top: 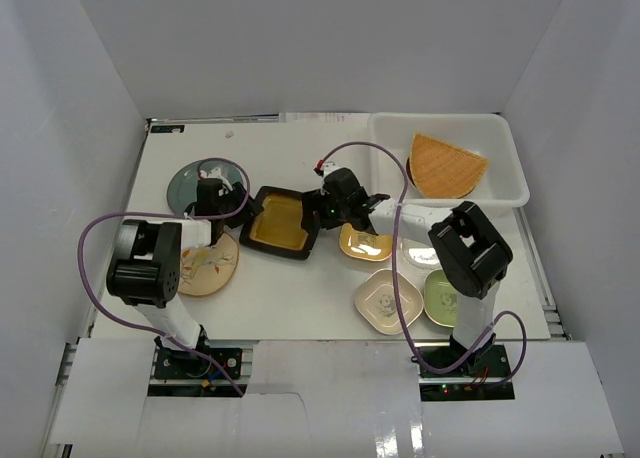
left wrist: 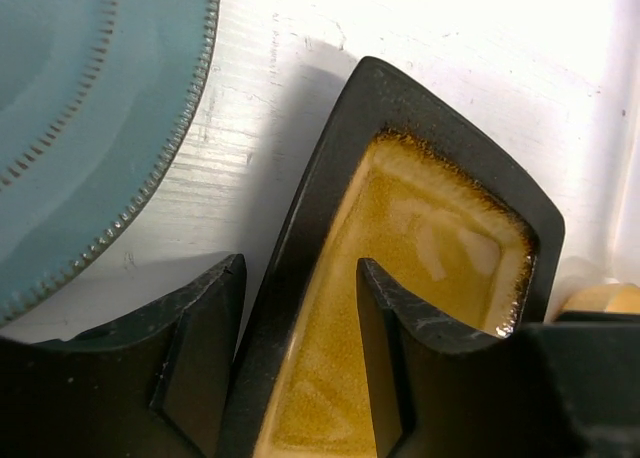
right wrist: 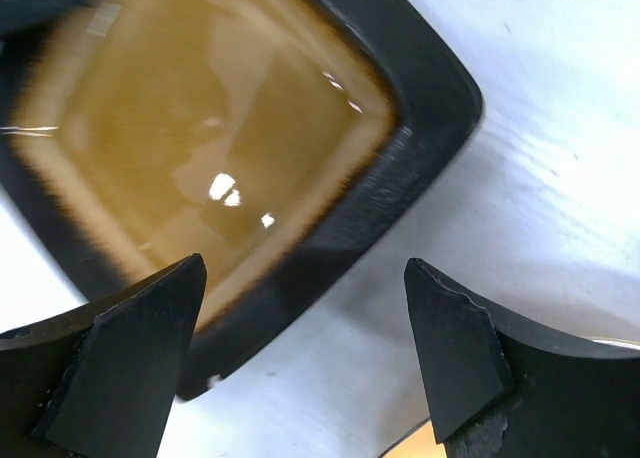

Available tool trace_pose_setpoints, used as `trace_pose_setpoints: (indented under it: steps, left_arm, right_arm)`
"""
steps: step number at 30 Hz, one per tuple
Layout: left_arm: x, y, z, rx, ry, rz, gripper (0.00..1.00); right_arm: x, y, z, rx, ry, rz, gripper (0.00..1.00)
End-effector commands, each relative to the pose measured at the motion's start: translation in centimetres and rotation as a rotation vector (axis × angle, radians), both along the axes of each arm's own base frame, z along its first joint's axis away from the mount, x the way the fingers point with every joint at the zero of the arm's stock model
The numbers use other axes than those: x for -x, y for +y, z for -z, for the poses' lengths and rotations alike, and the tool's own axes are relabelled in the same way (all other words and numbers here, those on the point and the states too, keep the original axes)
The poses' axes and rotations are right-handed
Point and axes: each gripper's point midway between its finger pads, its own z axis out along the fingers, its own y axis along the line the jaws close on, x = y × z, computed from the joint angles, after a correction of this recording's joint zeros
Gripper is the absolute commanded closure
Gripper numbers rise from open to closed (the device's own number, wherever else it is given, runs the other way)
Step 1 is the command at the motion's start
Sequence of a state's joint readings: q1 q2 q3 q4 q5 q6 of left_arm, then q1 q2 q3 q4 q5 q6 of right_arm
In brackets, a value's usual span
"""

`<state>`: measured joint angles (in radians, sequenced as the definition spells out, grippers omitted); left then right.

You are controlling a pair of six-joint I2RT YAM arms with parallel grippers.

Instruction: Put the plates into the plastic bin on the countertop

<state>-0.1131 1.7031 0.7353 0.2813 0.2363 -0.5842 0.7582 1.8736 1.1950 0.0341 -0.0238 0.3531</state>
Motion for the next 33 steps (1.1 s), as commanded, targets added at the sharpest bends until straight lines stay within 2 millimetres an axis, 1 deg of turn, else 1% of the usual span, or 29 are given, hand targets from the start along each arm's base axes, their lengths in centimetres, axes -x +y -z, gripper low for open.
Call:
trace_pose_setpoints:
  steps: [1, 2, 3, 4, 5, 6, 7, 8, 10, 11, 12, 14, 15, 16, 17, 18, 20, 21, 22, 23, 24, 27, 28, 29, 31, 32, 33]
  left_arm:
    - [3.1, -0.6, 2.6, 0.034, 0.112, 0.038, 0.42]
    - [3.4, -0.8, 2.7, 0.044, 0.116, 0.045, 0.43]
    - [3.7, -1.1, 2.6, 0.065, 0.121, 0.051, 0.45]
    - [4.2, -1.2, 2.9, 0.074, 0.131, 0.055, 0.45]
    - [4.5, -1.3, 2.9, 0.081, 0.135, 0.056, 0.46]
    - [4.7, -1.4, 2.9, 0.088, 0.135, 0.056, 0.48]
    - [5.0, -1.6, 2.9, 0.102, 0.138, 0.062, 0.51]
    - [5.7, -1.7, 2.9, 0.110, 0.140, 0.065, 0.52]
    - [6.0, -2.0, 2.5, 0.139, 0.128, 0.069, 0.56]
    - [6.3, -2.2, 2.2, 0.155, 0.112, 0.077, 0.57]
    - [6.5, -2.4, 2.2, 0.165, 0.111, 0.083, 0.57]
    - [6.9, -3.0, 2.0, 0.197, 0.112, 0.104, 0.57]
    - [6.9, -3.1, 2.1, 0.207, 0.115, 0.110, 0.57]
    - [7.0, -3.3, 2.1, 0.218, 0.116, 0.115, 0.58]
    - [7.2, -3.6, 2.1, 0.241, 0.126, 0.125, 0.59]
    - [7.4, -3.7, 2.5, 0.249, 0.130, 0.127, 0.61]
    - [7.4, -3.7, 2.9, 0.246, 0.134, 0.120, 0.69]
    - [7.4, -3.4, 3.2, 0.237, 0.137, 0.103, 0.87]
    - [7.4, -3.3, 3.3, 0.235, 0.136, 0.095, 0.97]
    - [7.5, -3.3, 3.3, 0.237, 0.131, 0.092, 1.00]
    - [7.6, -3.5, 2.9, 0.256, 0.117, 0.095, 1.00]
    - [7.2, -3.7, 0.9, 0.290, 0.059, 0.089, 1.00]
    - [7.1, -3.8, -0.5, 0.302, 0.018, 0.094, 1.00]
    - [7.0, -3.9, -1.7, 0.316, -0.017, 0.098, 1.00]
    - [7.4, -4.0, -3.4, 0.354, -0.054, 0.083, 1.00]
    - [7.2, -4.0, -5.6, 0.371, -0.119, 0.088, 1.00]
    - [7.3, -3.9, -6.5, 0.380, -0.141, 0.080, 1.00]
  right_arm:
    - [-1.6, -0.4, 0.6, 0.030, 0.007, 0.071, 0.14]
    - [-1.6, -0.3, 1.4, 0.039, 0.019, 0.069, 0.14]
    - [-1.4, 0.0, 1.7, 0.034, 0.033, 0.058, 0.14]
    - [-1.8, 0.4, 1.4, 0.024, 0.027, 0.054, 0.15]
    - [-1.8, 0.8, 1.9, 0.021, 0.042, 0.041, 0.15]
    - [-1.5, 1.6, 1.8, -0.002, 0.058, 0.006, 0.16]
    - [-1.7, 2.3, 1.4, -0.027, 0.050, -0.018, 0.18]
    - [-2.2, 3.2, 1.1, -0.047, 0.043, -0.034, 0.20]
    - [-2.6, 4.4, 0.5, -0.077, 0.042, -0.077, 0.21]
    - [-3.2, 5.2, 0.0, -0.094, 0.036, -0.087, 0.22]
    - [-3.2, 5.7, -0.2, -0.112, 0.044, -0.103, 0.23]
    - [-3.9, 5.9, -0.5, -0.144, 0.063, -0.095, 0.24]
    - [-3.8, 6.0, -0.5, -0.163, 0.083, -0.104, 0.25]
    - [-3.8, 6.0, -0.4, -0.177, 0.097, -0.107, 0.27]
    - [-4.2, 5.9, -0.2, -0.196, 0.113, -0.095, 0.28]
    - [-4.0, 5.9, -0.1, -0.204, 0.125, -0.102, 0.28]
    - [-4.1, 5.7, 0.2, -0.200, 0.130, -0.095, 0.28]
    - [-4.2, 5.6, 0.4, -0.195, 0.128, -0.090, 0.28]
    - [-4.3, 5.5, 0.3, -0.196, 0.128, -0.089, 0.28]
    - [-4.3, 5.5, 0.1, -0.197, 0.124, -0.091, 0.28]
    - [-4.3, 5.5, -0.2, -0.199, 0.121, -0.093, 0.28]
    - [-4.3, 5.6, -1.5, -0.212, 0.101, -0.097, 0.28]
    - [-4.4, 5.6, -2.6, -0.225, 0.086, -0.102, 0.28]
    - [-4.3, 5.7, -3.0, -0.230, 0.080, -0.107, 0.27]
    - [-4.1, 5.8, -4.9, -0.257, 0.061, -0.125, 0.26]
    - [-3.9, 6.0, -5.6, -0.267, 0.054, -0.133, 0.25]
    - [-3.6, 6.1, -6.2, -0.279, 0.053, -0.150, 0.24]
